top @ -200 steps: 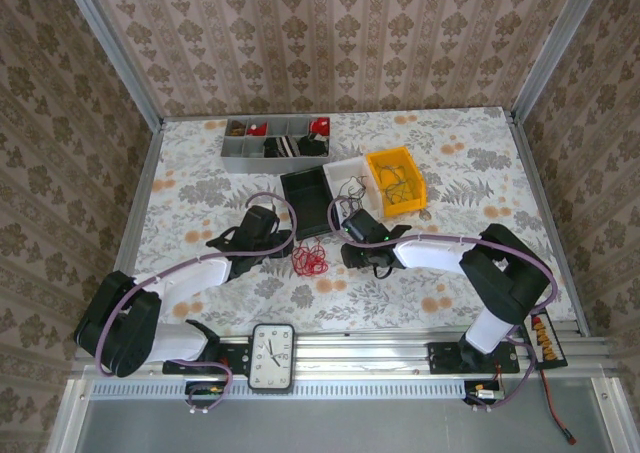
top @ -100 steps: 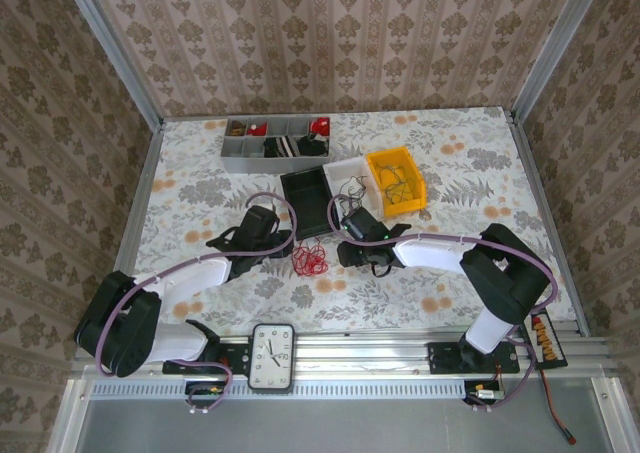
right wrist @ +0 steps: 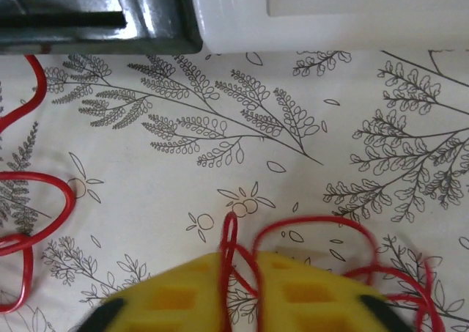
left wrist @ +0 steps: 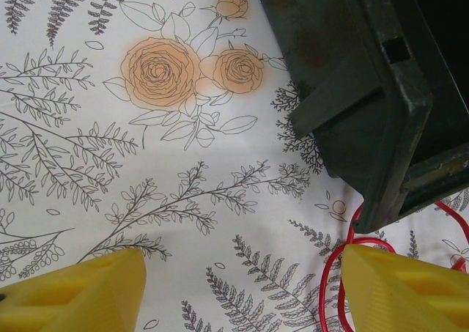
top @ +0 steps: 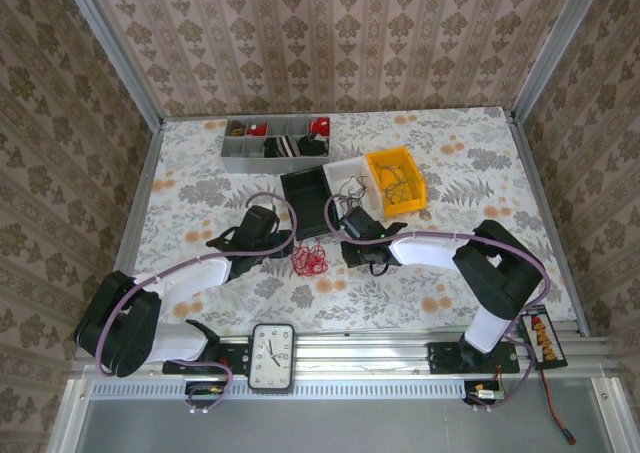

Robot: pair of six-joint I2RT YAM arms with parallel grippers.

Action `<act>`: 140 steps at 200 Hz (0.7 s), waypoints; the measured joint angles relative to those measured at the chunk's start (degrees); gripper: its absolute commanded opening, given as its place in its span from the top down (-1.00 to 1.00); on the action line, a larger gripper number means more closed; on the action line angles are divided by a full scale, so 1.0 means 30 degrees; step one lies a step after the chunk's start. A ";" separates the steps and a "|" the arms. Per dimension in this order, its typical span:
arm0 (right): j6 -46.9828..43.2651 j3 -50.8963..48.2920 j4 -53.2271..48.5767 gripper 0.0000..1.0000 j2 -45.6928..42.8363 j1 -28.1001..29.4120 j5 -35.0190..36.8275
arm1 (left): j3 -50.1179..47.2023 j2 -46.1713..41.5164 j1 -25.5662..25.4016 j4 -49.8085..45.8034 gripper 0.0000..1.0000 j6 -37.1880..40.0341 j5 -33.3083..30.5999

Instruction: Untangle the cables

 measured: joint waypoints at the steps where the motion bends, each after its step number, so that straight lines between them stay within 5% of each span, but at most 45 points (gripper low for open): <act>1: 0.0066 0.0000 -0.0007 0.89 0.0000 0.0000 0.0000 | 0.0000 0.0000 0.0000 0.0000 -0.42 0.0000 -0.0007; 64: -0.0131 0.0488 -0.0029 0.94 -0.1151 0.0015 -0.0444 | 0.0350 0.0714 -0.0007 0.0000 -0.42 0.0007 0.0328; 105: -0.1027 0.6098 0.0022 0.90 -0.0051 -0.0160 -0.1603 | 0.0510 0.0758 -0.0022 0.0000 -0.42 0.0015 0.0437; 114: -0.1173 0.7796 0.0087 0.77 0.0772 -0.0270 -0.1989 | 0.0539 0.0758 -0.0022 0.0000 -0.42 0.0015 0.0437; 127: -0.1326 0.9959 0.0124 0.26 0.2055 -0.0525 -0.2441 | 0.0554 0.0758 -0.0044 0.0000 -0.42 0.0022 0.0437; 140: -0.1494 1.1584 0.0073 0.07 0.3213 -0.0816 -0.2732 | 0.0568 0.0758 -0.0066 0.0000 -0.42 0.0160 0.0459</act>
